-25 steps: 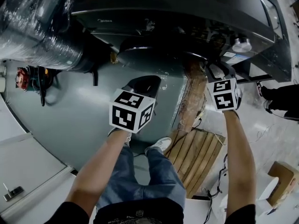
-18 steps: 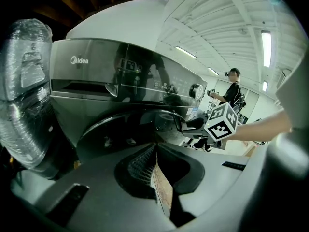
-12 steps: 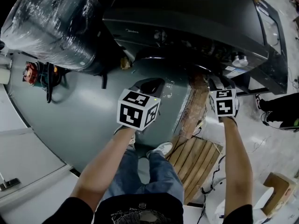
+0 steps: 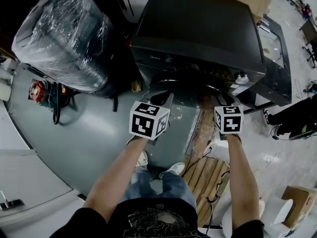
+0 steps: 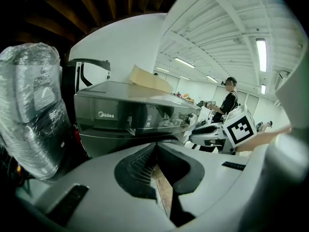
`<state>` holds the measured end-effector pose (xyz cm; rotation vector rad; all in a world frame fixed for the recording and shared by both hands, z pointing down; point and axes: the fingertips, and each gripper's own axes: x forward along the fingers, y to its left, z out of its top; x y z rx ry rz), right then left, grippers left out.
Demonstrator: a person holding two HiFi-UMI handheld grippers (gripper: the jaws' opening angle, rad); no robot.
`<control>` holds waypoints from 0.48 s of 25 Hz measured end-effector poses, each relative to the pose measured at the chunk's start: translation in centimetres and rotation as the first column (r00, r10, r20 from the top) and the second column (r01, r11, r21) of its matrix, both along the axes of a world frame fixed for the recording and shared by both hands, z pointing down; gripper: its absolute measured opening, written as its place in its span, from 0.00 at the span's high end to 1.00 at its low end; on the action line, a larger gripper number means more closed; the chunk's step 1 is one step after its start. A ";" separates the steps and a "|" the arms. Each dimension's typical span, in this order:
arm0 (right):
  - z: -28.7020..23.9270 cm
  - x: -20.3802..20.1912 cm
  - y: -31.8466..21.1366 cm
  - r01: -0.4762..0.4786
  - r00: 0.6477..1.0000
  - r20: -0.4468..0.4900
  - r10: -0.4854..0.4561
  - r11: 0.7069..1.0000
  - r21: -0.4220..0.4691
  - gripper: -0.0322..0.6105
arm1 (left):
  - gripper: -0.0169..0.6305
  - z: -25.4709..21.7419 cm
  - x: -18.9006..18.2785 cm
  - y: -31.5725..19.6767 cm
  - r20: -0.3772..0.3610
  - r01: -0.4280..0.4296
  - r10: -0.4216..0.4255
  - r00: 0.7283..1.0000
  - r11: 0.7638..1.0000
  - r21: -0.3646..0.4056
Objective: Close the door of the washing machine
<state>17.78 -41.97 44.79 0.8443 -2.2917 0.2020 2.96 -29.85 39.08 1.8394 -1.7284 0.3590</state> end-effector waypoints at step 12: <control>-13.9 -5.4 5.4 -0.076 0.992 0.105 0.064 0.990 0.115 0.76 | 0.93 -8.9 -5.7 3.6 0.008 -0.020 0.019 1.000 0.991 0.132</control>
